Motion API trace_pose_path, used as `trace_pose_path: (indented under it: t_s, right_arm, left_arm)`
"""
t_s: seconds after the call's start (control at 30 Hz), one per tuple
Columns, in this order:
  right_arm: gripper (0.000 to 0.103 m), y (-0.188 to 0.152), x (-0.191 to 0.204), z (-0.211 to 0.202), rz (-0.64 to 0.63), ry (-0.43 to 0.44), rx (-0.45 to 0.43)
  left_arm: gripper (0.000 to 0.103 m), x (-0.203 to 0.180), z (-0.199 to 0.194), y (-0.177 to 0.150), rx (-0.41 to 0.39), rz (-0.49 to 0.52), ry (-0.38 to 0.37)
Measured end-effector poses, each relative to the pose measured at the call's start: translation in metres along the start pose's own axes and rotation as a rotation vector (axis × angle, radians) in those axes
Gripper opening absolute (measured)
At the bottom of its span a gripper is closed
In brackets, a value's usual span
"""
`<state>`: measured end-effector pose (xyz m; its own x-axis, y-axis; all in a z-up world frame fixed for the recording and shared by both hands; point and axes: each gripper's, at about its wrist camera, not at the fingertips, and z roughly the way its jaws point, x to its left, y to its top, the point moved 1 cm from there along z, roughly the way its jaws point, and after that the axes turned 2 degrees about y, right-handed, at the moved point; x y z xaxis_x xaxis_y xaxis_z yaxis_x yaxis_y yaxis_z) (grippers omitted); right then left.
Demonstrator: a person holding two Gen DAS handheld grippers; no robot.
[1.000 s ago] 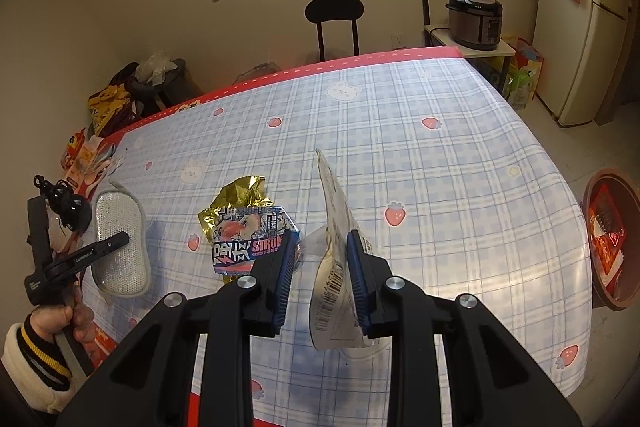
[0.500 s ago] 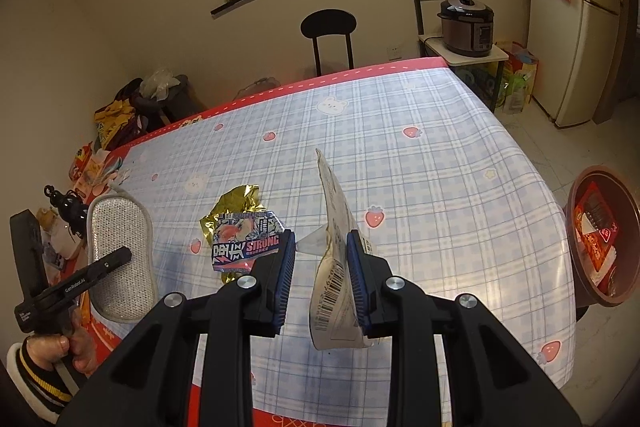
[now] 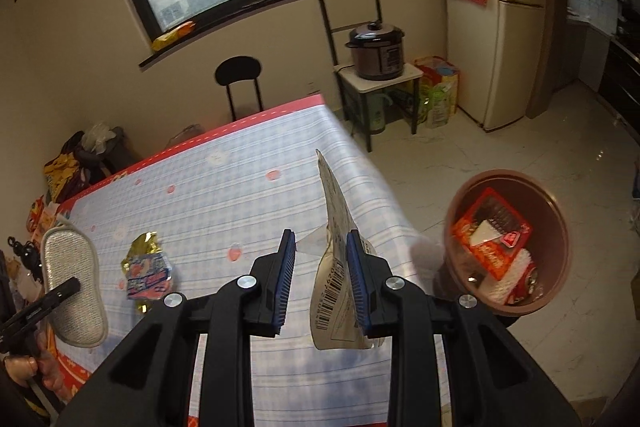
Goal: Collect trash
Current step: 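Drop the white paper sheet into the bin with the right gripper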
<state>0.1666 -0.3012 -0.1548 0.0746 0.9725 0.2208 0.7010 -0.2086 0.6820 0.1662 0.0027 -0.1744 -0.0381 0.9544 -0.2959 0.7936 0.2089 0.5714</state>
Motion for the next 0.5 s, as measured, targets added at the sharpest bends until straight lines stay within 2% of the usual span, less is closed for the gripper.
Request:
trace_pose_path:
  t_s: [0.23, 0.4, 0.47, 0.5]
  right_arm:
    - [0.027, 0.027, -0.101, -0.002, 0.036, -0.176, -0.036]
    - [0.028, 0.044, -0.149, 0.011, 0.023, -0.277, -0.043]
    - [0.037, 0.051, -0.165, 0.018, 0.046, -0.295, -0.021]
    - [0.053, 0.054, -0.168, 0.018, 0.056, -0.293, -0.026]
  left_arm:
    - [0.022, -0.031, 0.006, 0.003, -0.005, 0.016, 0.003]
    - [0.022, -0.043, 0.009, 0.004, -0.007, 0.022, 0.010]
    - [0.022, -0.049, 0.011, 0.005, -0.008, 0.028, 0.008]
    - [0.022, -0.052, 0.012, 0.006, -0.008, 0.032, 0.006]
